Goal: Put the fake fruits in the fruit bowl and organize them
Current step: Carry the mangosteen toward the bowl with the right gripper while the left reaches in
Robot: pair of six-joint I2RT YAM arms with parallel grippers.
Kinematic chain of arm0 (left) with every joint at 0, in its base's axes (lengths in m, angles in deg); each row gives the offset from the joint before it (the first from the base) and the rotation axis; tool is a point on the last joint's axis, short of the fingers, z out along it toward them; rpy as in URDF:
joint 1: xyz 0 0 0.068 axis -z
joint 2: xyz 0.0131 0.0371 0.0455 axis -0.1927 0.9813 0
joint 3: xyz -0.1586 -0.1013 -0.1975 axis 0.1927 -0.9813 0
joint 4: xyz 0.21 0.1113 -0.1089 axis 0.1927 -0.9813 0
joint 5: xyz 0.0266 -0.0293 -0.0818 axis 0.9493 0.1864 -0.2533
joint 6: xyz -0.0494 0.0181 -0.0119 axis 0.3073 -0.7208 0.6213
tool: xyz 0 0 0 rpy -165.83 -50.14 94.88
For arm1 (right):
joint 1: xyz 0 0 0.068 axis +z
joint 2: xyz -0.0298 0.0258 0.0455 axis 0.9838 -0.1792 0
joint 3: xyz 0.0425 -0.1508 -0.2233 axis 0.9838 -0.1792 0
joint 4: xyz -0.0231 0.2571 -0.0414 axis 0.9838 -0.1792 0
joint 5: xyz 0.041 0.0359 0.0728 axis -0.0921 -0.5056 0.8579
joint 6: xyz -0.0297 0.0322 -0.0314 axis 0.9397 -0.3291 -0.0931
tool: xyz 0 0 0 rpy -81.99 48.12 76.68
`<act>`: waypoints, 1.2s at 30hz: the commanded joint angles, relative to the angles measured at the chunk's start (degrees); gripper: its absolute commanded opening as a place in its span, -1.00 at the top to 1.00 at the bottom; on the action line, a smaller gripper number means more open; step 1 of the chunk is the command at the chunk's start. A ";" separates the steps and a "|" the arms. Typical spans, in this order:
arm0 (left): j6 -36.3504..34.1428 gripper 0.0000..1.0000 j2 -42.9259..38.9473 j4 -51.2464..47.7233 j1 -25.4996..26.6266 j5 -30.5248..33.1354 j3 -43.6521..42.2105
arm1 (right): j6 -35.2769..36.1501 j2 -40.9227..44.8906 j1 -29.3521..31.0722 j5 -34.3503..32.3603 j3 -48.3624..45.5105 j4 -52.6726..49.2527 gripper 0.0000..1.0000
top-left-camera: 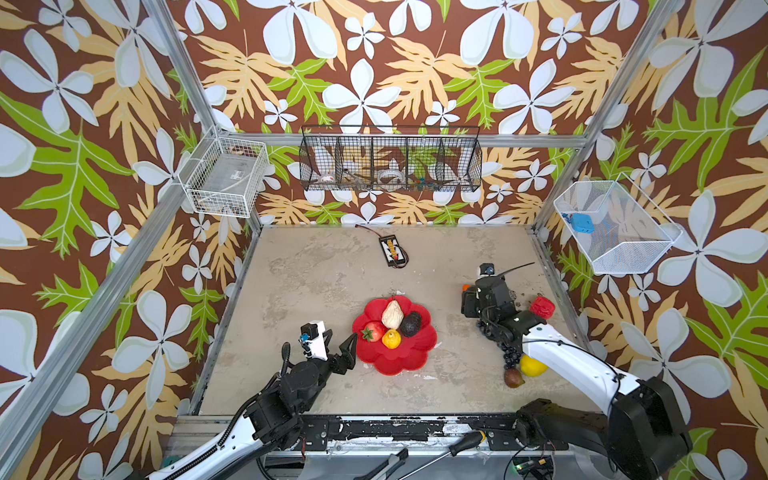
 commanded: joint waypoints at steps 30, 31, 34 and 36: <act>5.08 -0.67 37.28 -2.37 -1.72 -36.95 30.67 | 30.74 7.30 44.24 -10.18 -24.88 49.34 -0.28; 5.15 -0.66 37.64 -2.47 -1.72 -37.35 30.87 | 30.83 6.73 44.41 -10.14 -24.74 49.57 -0.28; 5.22 -0.64 38.60 -2.64 -1.90 -38.65 31.37 | 32.08 5.21 45.73 -11.12 -24.74 51.58 -0.27; 5.65 -0.56 39.65 -2.82 -2.30 -40.04 31.51 | 32.66 4.23 46.51 -11.86 -24.52 52.47 -0.27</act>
